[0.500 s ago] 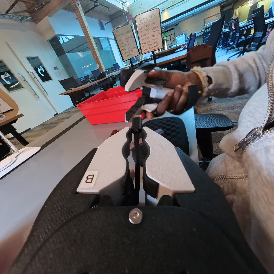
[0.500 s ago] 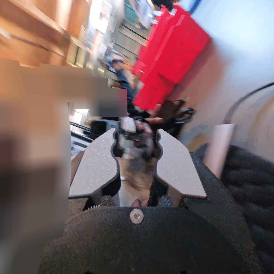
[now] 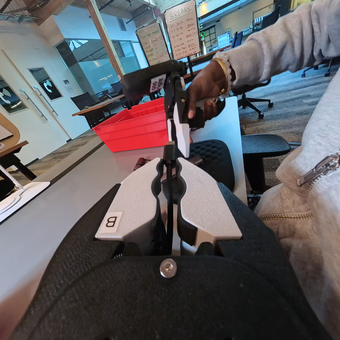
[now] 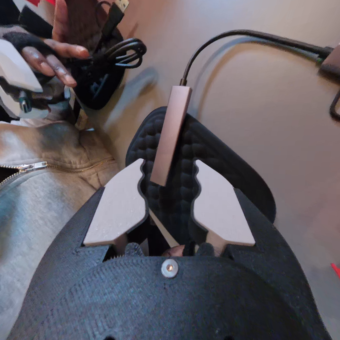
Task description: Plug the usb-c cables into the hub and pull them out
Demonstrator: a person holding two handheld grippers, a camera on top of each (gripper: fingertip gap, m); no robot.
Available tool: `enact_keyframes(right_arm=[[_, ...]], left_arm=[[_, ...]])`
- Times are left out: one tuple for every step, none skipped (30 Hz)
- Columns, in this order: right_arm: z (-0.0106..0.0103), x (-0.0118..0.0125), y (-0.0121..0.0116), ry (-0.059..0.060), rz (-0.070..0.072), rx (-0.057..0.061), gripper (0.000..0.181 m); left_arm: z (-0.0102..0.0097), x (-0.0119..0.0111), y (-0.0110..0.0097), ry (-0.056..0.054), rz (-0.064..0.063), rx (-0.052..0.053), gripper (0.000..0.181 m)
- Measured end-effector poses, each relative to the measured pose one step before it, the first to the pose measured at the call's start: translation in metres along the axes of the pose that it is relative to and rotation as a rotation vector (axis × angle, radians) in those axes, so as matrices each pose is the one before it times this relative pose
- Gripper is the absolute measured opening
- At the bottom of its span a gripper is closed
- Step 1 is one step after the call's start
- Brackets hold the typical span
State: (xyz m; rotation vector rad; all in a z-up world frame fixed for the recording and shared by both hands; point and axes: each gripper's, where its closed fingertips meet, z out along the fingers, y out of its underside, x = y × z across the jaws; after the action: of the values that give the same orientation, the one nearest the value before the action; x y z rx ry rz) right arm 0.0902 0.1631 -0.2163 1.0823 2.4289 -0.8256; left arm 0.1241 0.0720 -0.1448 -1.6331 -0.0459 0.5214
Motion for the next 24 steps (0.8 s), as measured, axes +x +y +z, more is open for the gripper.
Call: enact_keyframes(right_arm=[[0.00018,-0.00222,0.00413,0.0038,-0.0071,-0.0287,0.048],[0.00229,-0.00005,0.00567,0.0195,-0.0142,-0.0320,0.049],[0.00346,0.00145,0.00270,0.0310,-0.0134,-0.0097,0.046],[0.00307,0.00261,-0.00029,0.0358,-0.0048,0.0043,0.041],[0.00267,0.00138,-0.00054,0.0231,-0.0057,-0.0010,0.039],[0.00230,0.00097,-0.00076,0.0162,-0.0048,-0.0011,0.037],[0.00187,0.00023,-0.00054,0.0084,0.0021,0.0012,0.037],[0.00090,0.00004,-0.00034,0.0083,0.0030,0.0015,0.037],[0.00001,-0.00010,-0.00013,0.0155,-0.0002,0.0025,0.036],[-0.00040,-0.00006,-0.00053,0.0305,-0.0110,0.0070,0.035],[-0.00045,-0.00060,-0.00093,0.0569,-0.0454,0.0136,0.032],[-0.00059,-0.00104,-0.00132,0.0818,-0.0896,0.0151,0.027],[-0.00080,-0.00387,-0.00409,0.0817,-0.1048,0.0276,0.021],[-0.00004,-0.00110,-0.00251,0.1054,-0.1126,0.0022,0.021],[-0.00062,0.00123,-0.00295,0.1197,-0.1338,-0.0026,0.020],[-0.00143,0.00326,-0.00420,0.1249,-0.1300,0.0026,0.016],[-0.00107,0.00386,-0.00280,0.1155,-0.1174,-0.0052,0.013],[-0.00033,0.00288,-0.00146,0.0924,-0.1047,-0.0071,0.012],[-0.00001,0.00104,-0.00102,0.0665,-0.0873,-0.0034,0.012],[0.00000,-0.00167,-0.00074,0.0333,-0.0665,0.0011,0.012],[-0.00033,-0.00177,-0.00022,0.0140,-0.0382,-0.0010,0.012],[-0.00112,-0.00217,-0.00102,-0.0149,-0.0130,0.0078,0.011],[-0.00146,-0.00283,-0.00175,-0.0500,0.0242,0.0149,0.009],[-0.00117,-0.00366,-0.00177,-0.0814,0.0620,0.0165,0.009]], left_arm=[[0.00028,0.00025,0.00054,0.0005,0.0022,-0.0036,0.012],[0.00038,0.00016,0.00043,0.0009,0.0013,-0.0030,0.012],[0.00021,0.00022,0.00037,0.0011,0.0000,-0.0015,0.012],[0.00005,0.00011,0.00024,0.0019,-0.0014,0.0004,0.012],[0.00001,-0.00037,-0.00001,-0.0008,-0.0023,0.0020,0.012],[-0.00025,-0.00006,-0.00039,0.0013,-0.0025,0.0034,0.012],[-0.00049,0.00002,-0.00051,0.0014,-0.0018,0.0049,0.012],[-0.00061,-0.00016,-0.00063,-0.0011,-0.0002,0.0060,0.012],[-0.00058,-0.00025,-0.00046,-0.0034,0.0007,0.0048,0.012],[-0.00023,0.00003,-0.00014,-0.0027,0.0026,0.0022,0.012],[0.00013,0.00016,0.00022,-0.0017,0.0039,-0.0010,0.012],[0.00019,0.00021,0.00036,-0.0005,0.0032,-0.0024,0.012],[0.00021,0.00007,0.00026,-0.0007,0.0014,-0.0019,0.012],[-0.00003,-0.00037,0.00000,-0.0019,-0.0001,0.0003,0.012],[-0.00034,-0.00041,-0.00042,-0.0026,-0.0022,0.0031,0.012],[-0.00087,-0.00059,-0.00086,-0.0029,-0.0028,0.0079,0.012],[-0.00121,-0.00104,-0.00147,-0.0051,-0.0045,0.0124,0.012],[-0.00157,-0.00112,-0.00171,-0.0053,-0.0064,0.0153,0.012],[-0.00160,-0.00119,-0.00183,-0.0039,-0.0083,0.0159,0.012],[-0.00157,-0.00126,-0.00175,-0.0037,-0.0095,0.0153,0.012],[-0.00128,-0.00094,-0.00148,-0.0007,-0.0092,0.0130,0.012],[-0.00113,-0.00096,-0.00121,-0.0014,-0.0083,0.0113,0.012],[-0.00086,-0.00120,-0.00106,-0.0036,-0.0085,0.0093,0.012],[-0.00066,-0.00084,-0.00076,-0.0012,-0.0074,0.0067,0.012]])
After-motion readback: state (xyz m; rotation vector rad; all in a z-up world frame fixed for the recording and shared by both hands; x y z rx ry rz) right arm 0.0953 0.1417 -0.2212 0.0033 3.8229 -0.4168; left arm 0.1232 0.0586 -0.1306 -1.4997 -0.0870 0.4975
